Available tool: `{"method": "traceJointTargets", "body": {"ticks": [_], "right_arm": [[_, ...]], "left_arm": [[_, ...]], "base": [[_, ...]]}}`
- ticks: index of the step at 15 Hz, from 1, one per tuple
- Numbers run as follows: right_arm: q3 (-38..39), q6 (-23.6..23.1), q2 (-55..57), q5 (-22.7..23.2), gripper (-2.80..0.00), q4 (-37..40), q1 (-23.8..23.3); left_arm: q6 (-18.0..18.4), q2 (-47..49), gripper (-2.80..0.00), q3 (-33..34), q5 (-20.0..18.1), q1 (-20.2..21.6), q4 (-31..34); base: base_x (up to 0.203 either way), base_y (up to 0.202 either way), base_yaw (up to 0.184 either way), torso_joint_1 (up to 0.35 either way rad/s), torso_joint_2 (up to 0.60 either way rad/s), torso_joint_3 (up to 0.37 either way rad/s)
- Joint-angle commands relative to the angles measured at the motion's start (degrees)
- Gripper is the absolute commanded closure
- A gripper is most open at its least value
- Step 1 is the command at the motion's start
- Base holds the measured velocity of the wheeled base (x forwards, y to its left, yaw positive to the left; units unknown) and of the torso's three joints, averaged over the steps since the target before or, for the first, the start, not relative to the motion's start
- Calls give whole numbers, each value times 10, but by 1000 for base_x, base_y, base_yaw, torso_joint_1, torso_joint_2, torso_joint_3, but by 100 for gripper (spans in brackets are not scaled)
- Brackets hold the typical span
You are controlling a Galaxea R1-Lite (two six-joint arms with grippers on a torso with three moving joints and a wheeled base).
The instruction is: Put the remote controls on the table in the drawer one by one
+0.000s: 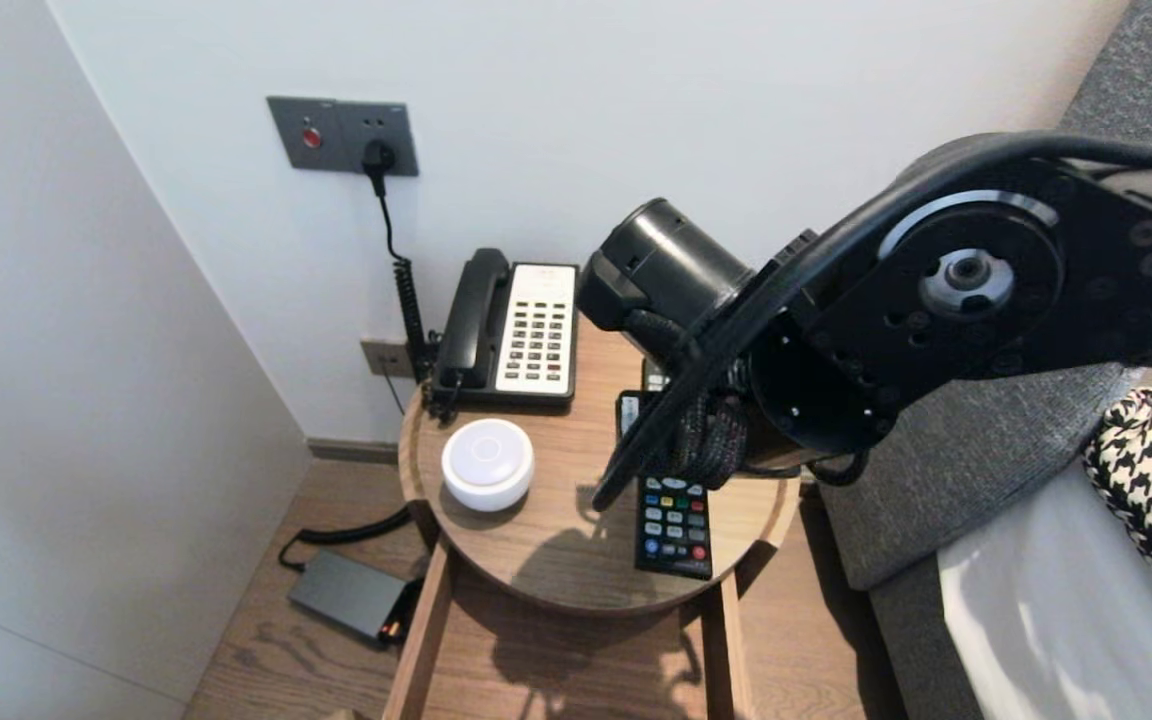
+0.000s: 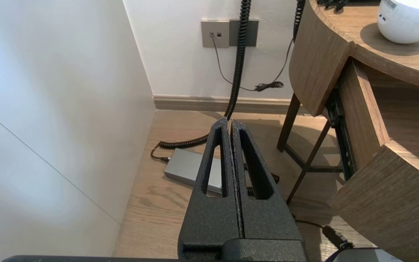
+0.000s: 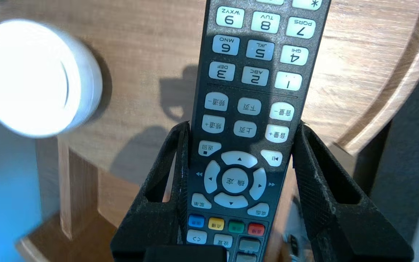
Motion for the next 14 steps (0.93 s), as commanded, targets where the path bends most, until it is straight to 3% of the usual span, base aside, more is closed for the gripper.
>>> {"method": "traceJointTargets", "body": {"ticks": [1,6,14], "right_arm": [[14,-5,-17,-1,0,2,7],[25,-42,-21,8,0,1,48],[69,-116,-23,64,0,-5,102]], "left_arm": [[0,0,0,7,0,0,0],[1,0,0,7,0,0,0],[0,0,0,7,0,0,0]], "base": [[0,0,0,0,0,0],[0,0,0,0,0,0],[0,0,0,0,0,0]]}}
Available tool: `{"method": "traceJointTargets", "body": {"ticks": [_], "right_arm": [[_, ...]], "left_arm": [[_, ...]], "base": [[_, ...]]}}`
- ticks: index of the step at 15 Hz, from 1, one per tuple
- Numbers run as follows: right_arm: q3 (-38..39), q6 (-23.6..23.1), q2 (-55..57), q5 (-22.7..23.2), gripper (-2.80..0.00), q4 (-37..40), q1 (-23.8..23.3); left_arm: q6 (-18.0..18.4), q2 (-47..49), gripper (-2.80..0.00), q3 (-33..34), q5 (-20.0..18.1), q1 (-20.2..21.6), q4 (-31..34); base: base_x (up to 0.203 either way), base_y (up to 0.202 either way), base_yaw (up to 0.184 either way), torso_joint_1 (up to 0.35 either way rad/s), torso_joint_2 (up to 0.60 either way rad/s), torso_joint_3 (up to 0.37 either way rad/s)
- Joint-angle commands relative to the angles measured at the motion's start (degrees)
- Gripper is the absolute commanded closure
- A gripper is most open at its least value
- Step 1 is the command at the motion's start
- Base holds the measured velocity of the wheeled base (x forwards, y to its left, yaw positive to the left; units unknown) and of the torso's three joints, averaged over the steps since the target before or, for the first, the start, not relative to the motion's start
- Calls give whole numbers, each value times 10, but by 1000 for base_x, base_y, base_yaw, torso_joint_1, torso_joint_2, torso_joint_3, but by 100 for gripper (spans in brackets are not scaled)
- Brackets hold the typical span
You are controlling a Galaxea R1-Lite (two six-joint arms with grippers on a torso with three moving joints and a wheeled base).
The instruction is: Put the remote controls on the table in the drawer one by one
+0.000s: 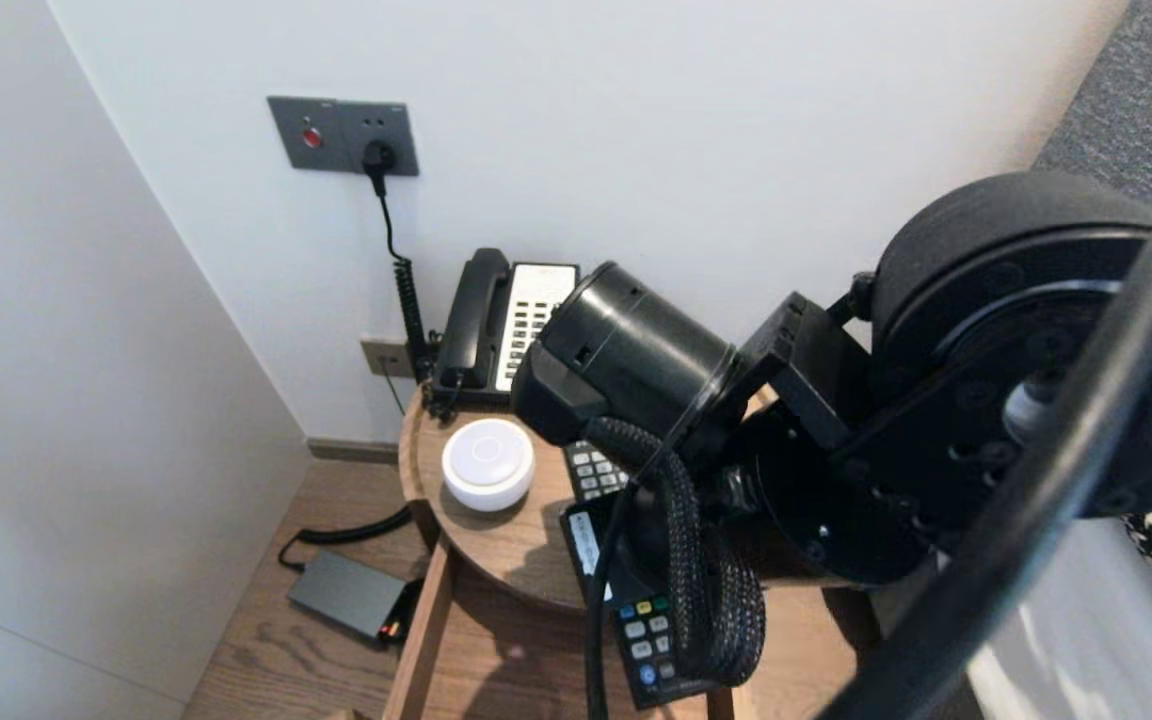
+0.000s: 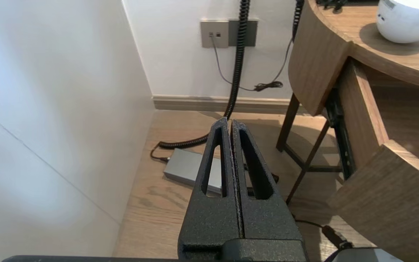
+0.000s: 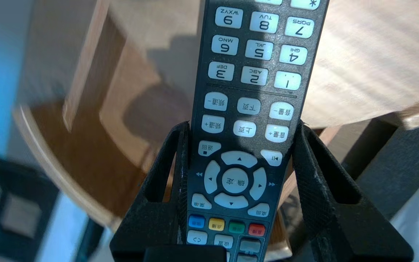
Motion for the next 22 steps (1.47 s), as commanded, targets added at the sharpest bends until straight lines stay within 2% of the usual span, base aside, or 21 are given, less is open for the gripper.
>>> {"method": "traceJointTargets", "body": {"ticks": [1,4,7,13,16,22], "right_arm": [[18,-17,-1,9,0,1,20],[33,-35,2,18,0,-33,46],[84,-64,3,19,0,-88,70],[174,-69,5,25,0,-156,132],[214,-80,11,31,0,-196,144],[204,-84,42,31,0,-219,143]], "left_arm": [[0,0,0,7,-1,0,0],[0,0,0,7,0,0,0],[0,0,0,7,-1,0,0],[0,0,0,7,0,0,0],[0,0,0,7,-1,0,0],[0,0,0,7,0,0,0]], "base": [[0,0,0,0,0,0],[0,0,0,0,0,0],[0,0,0,0,0,0],[0,0,0,0,0,0],[0,0,0,0,0,0],[0,0,0,0,0,0]]}}
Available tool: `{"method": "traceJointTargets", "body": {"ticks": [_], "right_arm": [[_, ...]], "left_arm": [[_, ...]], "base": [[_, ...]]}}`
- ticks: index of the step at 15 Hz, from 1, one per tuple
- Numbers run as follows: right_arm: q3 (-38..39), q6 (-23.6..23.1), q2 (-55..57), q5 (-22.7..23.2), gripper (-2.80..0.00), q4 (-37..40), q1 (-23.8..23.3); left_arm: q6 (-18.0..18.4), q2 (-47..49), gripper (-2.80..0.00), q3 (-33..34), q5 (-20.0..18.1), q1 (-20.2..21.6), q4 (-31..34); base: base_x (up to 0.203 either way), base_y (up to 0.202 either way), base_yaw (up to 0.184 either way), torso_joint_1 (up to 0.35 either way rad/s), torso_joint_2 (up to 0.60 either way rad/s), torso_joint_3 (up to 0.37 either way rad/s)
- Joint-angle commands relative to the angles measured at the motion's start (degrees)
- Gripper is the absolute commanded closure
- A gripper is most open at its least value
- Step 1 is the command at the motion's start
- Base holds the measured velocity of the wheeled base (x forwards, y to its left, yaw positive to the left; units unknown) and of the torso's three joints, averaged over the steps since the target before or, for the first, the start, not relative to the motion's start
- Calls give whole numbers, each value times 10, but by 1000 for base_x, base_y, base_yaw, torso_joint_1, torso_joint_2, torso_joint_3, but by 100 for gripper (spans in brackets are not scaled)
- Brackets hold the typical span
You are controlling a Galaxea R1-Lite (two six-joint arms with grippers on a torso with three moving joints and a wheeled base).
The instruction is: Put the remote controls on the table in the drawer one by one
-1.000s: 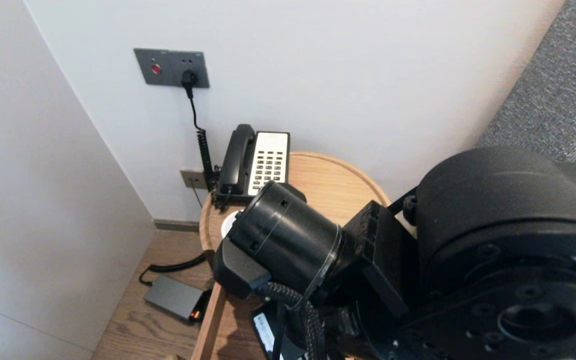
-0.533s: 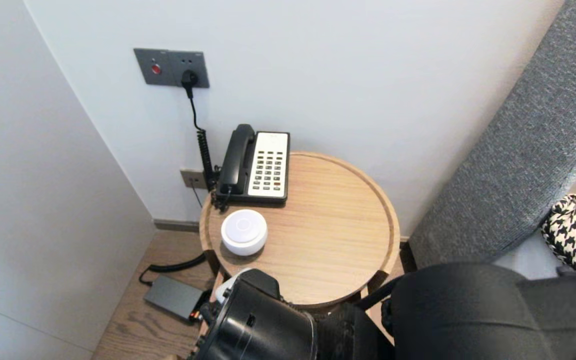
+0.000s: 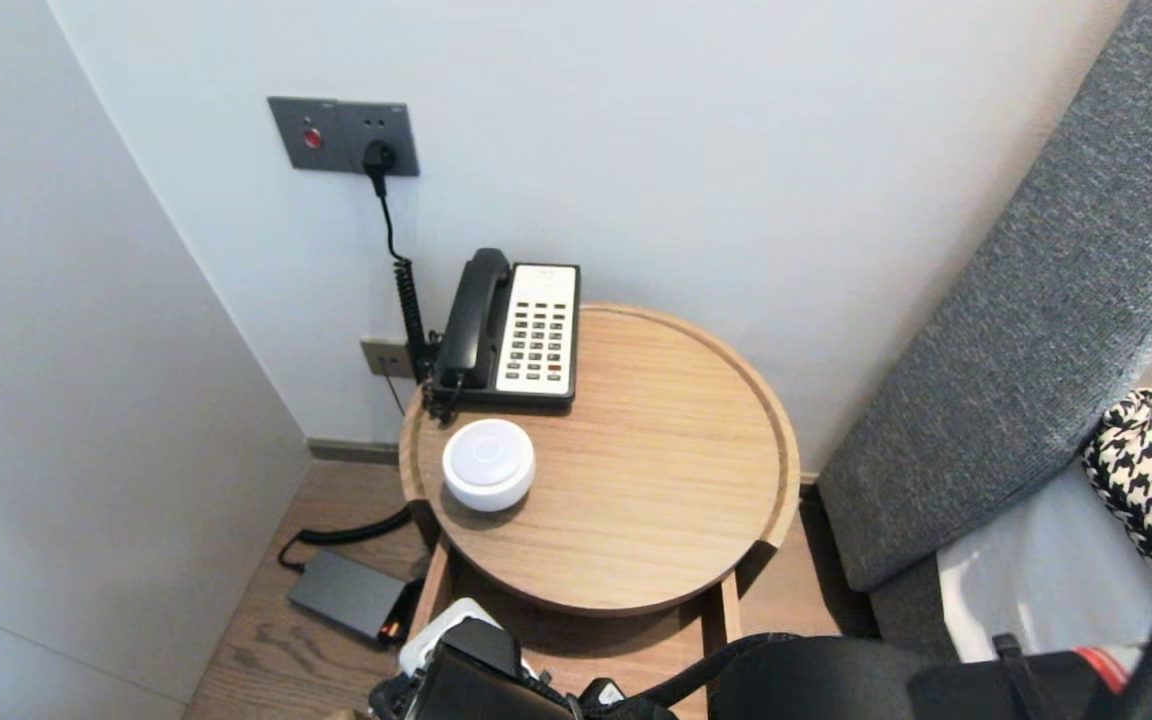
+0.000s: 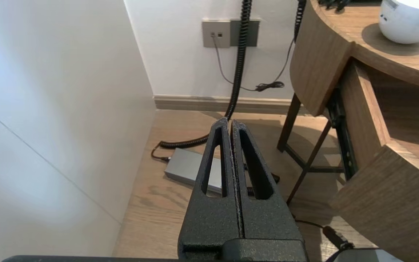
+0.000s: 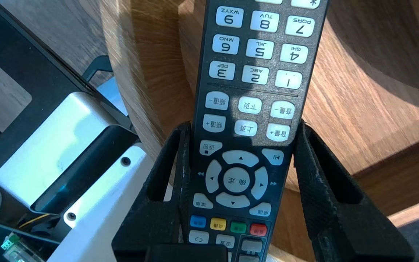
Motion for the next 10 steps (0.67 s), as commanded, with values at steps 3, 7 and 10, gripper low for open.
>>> {"method": "traceJointTargets", "body": {"ticks": [3,7,10], "right_arm": [[-5,-20,18,-1,0,-13,-6],[-5,-32,34,-1,0,-30,-13],[-5,-38,43,-1,0,-36,-35]], "left_arm": [[0,0,0,7,0,0,0],[0,0,0,7,0,0,0],[0,0,0,7,0,0,0]], "base": [[0,0,0,0,0,0],[0,0,0,0,0,0],[0,0,0,0,0,0]]}}
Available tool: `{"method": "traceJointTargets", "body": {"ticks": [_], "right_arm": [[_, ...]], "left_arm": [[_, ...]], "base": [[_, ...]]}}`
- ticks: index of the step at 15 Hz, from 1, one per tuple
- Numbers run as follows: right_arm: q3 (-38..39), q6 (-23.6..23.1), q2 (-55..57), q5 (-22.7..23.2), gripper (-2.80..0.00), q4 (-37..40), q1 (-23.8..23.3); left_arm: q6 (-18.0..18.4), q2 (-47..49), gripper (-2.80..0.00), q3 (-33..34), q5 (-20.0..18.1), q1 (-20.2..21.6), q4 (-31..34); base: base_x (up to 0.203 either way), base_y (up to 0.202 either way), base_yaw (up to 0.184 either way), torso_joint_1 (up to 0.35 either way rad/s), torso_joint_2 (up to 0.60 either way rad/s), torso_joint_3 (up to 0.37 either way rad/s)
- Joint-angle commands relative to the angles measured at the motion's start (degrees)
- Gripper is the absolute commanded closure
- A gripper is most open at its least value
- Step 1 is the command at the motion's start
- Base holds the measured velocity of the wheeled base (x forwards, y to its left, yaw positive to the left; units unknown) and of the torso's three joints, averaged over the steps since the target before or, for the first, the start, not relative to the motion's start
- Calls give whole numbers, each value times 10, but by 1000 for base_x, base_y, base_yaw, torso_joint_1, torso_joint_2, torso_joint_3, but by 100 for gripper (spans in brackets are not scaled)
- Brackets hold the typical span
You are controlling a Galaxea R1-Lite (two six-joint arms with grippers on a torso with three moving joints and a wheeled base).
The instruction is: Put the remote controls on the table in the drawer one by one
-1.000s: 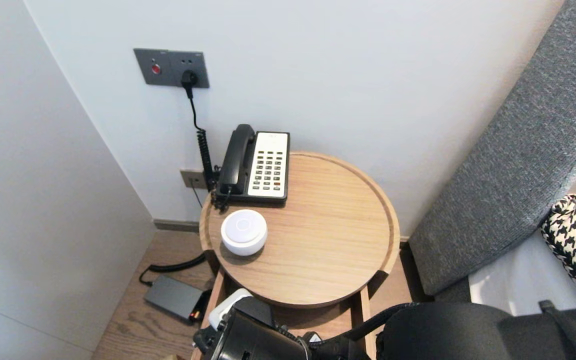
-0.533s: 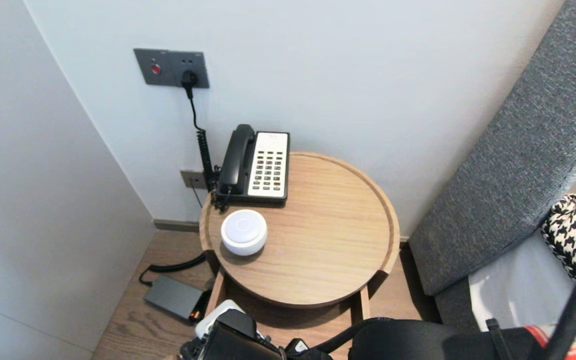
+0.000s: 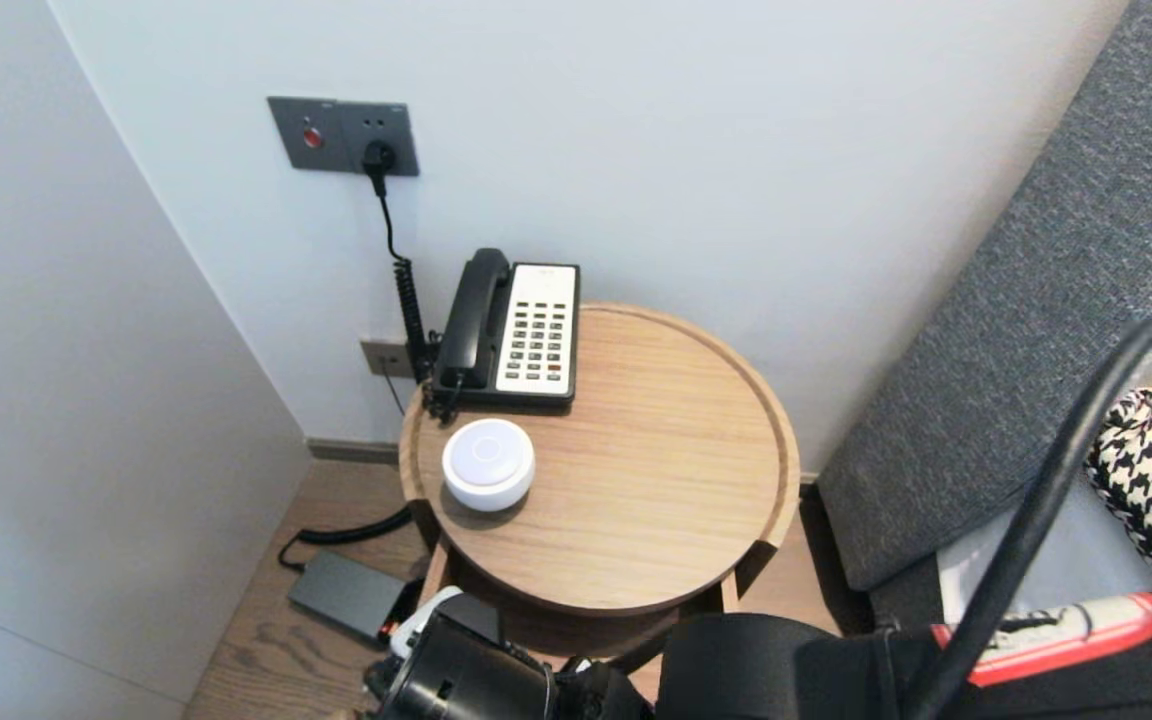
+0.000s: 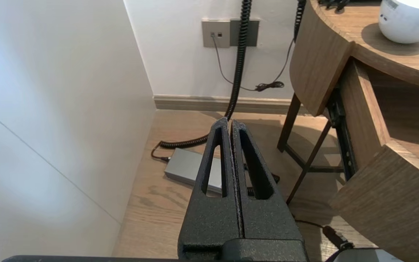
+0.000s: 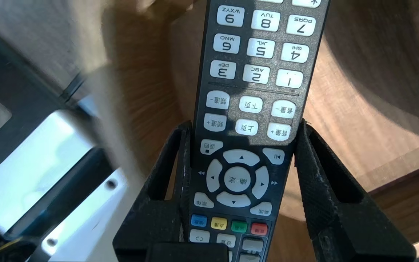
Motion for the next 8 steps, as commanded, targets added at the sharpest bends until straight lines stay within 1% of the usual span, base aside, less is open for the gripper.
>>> {"method": "traceJointTargets", "body": {"ticks": [1,3,8], "right_arm": [[0,-4,10,-1,0,0,-16],[4,-13,11,-1,0,-18,-29],[10,-18,11,-2,0,-19,-55]], "left_arm": [[0,0,0,7,0,0,-1],[0,0,0,7,0,0,-1],[0,0,0,7,-1,0,-1]], "base": [[0,0,0,0,0,0],[0,0,0,0,0,0],[0,0,0,0,0,0]]}}
